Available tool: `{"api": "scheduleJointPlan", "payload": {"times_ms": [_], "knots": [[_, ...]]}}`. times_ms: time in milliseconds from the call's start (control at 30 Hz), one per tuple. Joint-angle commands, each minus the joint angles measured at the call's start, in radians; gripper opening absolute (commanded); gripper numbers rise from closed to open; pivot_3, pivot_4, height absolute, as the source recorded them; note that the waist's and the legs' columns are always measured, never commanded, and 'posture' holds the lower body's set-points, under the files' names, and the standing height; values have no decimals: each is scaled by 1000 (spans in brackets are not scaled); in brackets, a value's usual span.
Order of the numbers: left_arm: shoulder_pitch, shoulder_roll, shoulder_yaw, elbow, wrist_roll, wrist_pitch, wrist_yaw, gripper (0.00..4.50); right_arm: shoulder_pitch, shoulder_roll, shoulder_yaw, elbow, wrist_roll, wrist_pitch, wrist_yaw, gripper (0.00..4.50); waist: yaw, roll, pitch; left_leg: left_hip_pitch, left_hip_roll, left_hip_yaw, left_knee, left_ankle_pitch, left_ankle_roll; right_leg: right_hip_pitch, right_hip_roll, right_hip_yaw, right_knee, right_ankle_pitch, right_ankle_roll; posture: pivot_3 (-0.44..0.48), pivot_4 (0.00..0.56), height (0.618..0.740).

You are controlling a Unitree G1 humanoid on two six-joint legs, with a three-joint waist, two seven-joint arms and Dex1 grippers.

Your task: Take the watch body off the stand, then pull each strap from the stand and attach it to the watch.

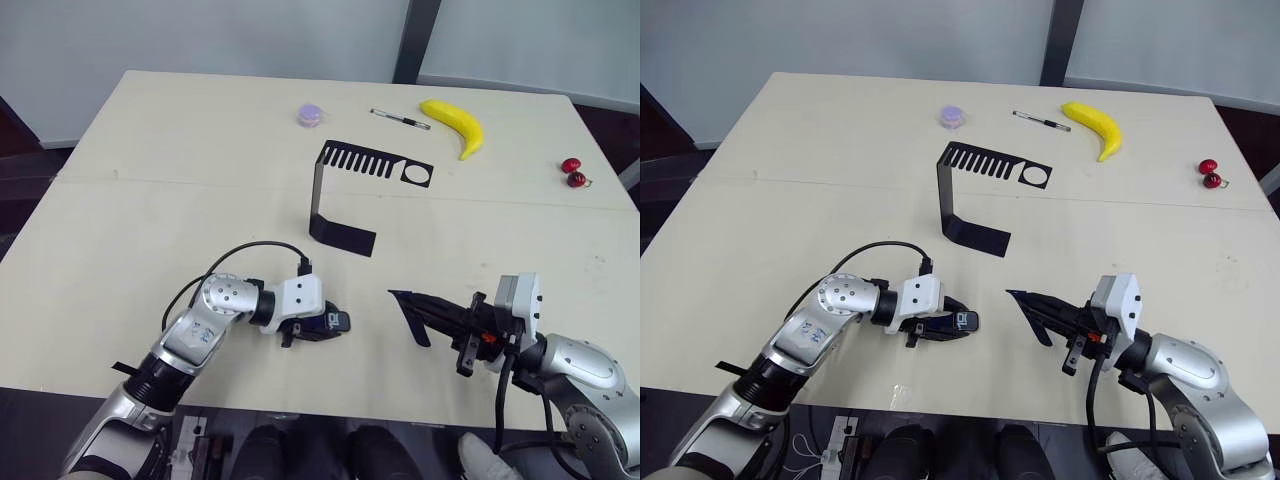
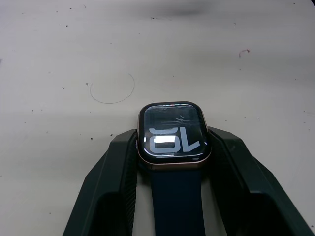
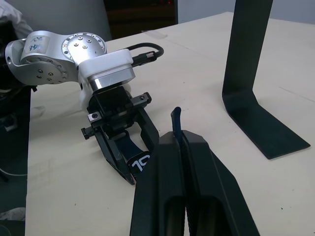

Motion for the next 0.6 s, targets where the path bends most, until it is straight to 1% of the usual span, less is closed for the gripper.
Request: {"api": "scheduleJointPlan", "payload": {"times_ms": [33, 100, 167, 200, 233, 267, 333, 367, 400, 433, 500, 600], "knots": [[33, 4, -25, 27, 2, 32, -18, 1592, 5, 4, -19, -39, -11, -24, -18, 0, 0, 0, 0, 0, 0, 0, 0, 0, 0, 0, 0, 0, 0, 0, 0, 0, 150, 740], [30, -21, 33, -11, -99, 104, -34, 1592, 1, 2, -22, -49, -34, -47, -16, 0, 0, 0, 0, 0, 0, 0, 0, 0, 0, 0, 0, 0, 0, 0, 0, 0, 150, 740], [13, -48, 110, -46, -215, 214, -40, 1592, 2, -8, -19, -65, -68, -79, -3, 0, 0, 0, 0, 0, 0, 0, 0, 0, 0, 0, 0, 0, 1, 0, 0, 0, 150, 740], [-1, -52, 166, -65, -293, 290, -45, 1592, 9, -22, -19, -73, -98, -107, 14, 0, -1, 0, 0, -1, 0, 0, 0, 0, 0, -1, 0, 0, 1, 0, 0, 0, 150, 740], [-13, -49, 211, -82, -358, 356, -51, 1592, 14, -32, -21, -78, -124, -133, 26, 0, -1, 0, 0, -2, 0, 0, 0, 0, 0, -2, 0, 0, 1, 0, 0, 0, 150, 740], [-28, -37, 278, -88, -450, 462, -56, 1592, 16, -43, -32, -81, -152, -165, 33, 0, -2, 0, 0, -3, 1, 0, 0, 0, 0, -3, 1, 0, 1, 0, 0, 0, 150, 740], [-56, -12, 371, -81, -578, 622, -51, 1592, 6, -45, -50, -85, -177, -205, 18, 0, -3, 0, 0, -3, 1, 0, 0, 0, 0, -3, 2, 0, 1, 0, 0, 0, 150, 740], [-71, 4, 404, -72, -625, 685, -50, 1592, -10, -30, -64, -90, -174, -212, -14, 0, -5, 0, 0, -3, 2, 0, 0, 0, 0, -3, 2, 0, 1, 0, 0, 0, 150, 740], [-81, 16, 421, -70, -650, 711, -51, 1592, -21, -22, -69, -95, -172, -216, -30, 0, -5, 0, 0, -2, 1, 0, 0, 0, 0, -3, 3, 0, 2, 0, 0, 0, 150, 740], [-97, 22, 437, -67, -679, 747, -44, 1592, -25, -25, -63, -100, -188, -237, -21, 0, -5, 0, 0, -2, 1, -1, 0, 0, 0, -3, 3, 0, 2, 0, 0, 0, 150, 740], [-129, 10, 470, -56, -735, 816, -13, 1592, -29, -40, -40, -102, -233, -281, 9, 0, -4, 0, 0, -2, 1, -1, 0, 0, 0, -3, 3, 0, 2, 0, 0, 0, 150, 740], [-170, -9, 504, -36, -814, 914, 20, 1592, -60, -45, -13, -85, -303, -352, 11, 0, -1, 0, 0, -2, -1, -3, 1, 0, 0, -3, 3, 0, 3, 0, 0, 0, 150, 740]]}}
